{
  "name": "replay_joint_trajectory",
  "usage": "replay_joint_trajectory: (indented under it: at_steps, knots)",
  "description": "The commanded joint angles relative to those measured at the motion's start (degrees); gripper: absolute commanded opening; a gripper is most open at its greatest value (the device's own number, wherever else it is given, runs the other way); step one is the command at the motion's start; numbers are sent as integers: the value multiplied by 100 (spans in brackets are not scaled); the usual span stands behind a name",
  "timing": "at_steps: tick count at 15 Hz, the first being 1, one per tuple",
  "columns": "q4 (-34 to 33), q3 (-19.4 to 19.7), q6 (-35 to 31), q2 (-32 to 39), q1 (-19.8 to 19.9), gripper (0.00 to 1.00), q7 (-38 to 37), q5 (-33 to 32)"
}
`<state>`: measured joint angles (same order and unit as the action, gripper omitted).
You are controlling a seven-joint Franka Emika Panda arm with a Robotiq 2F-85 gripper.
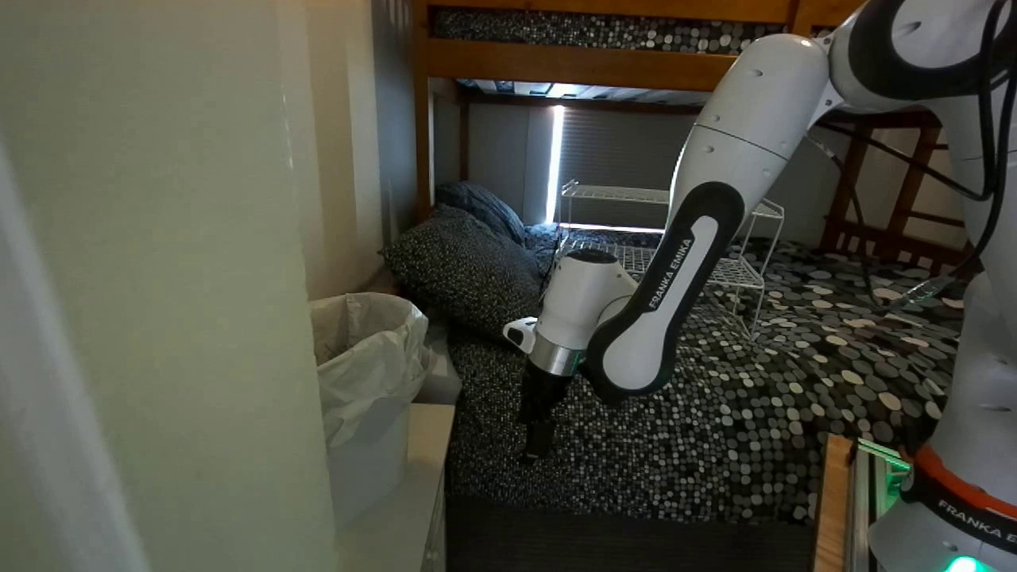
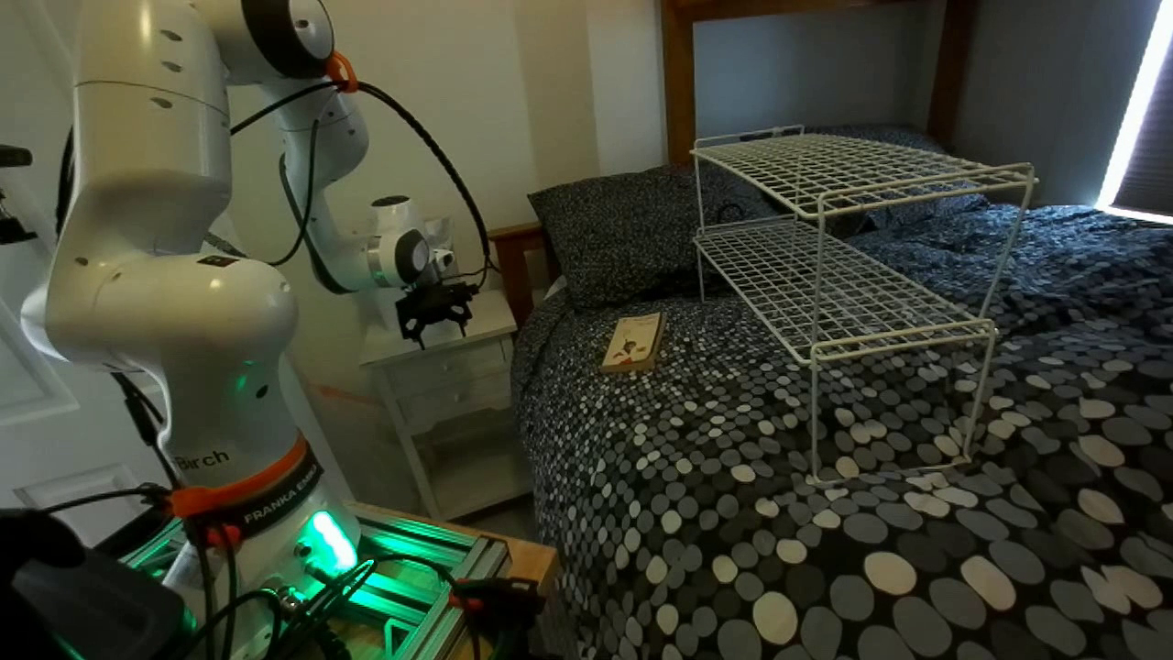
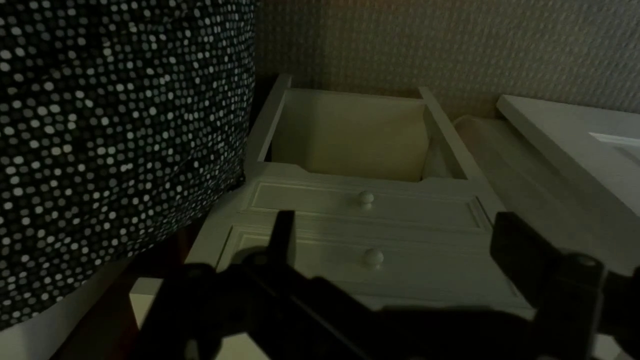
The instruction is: Pull the drawer
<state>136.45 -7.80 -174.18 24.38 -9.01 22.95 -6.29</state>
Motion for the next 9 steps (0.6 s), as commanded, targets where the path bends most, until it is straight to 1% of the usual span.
replay_joint_trajectory:
  at_steps: [1,3,5,6,7,8,9]
  knots:
    - [-8,-105,18,4,148,100,-193,-256]
    - [-8,-107,18,4,147,100,-195,-256]
    - [-358,-412,76,431,298,100,-98,-171]
    - [-505,-138,-28,613,-16,100,-322,-296]
    - [-598,-245,-2,749,-1,100,-346,-270]
    - [-710,-255,2,896,-49,100,-382,-299]
    - [-822,-164,-33,1038,-189,100,-481,-348]
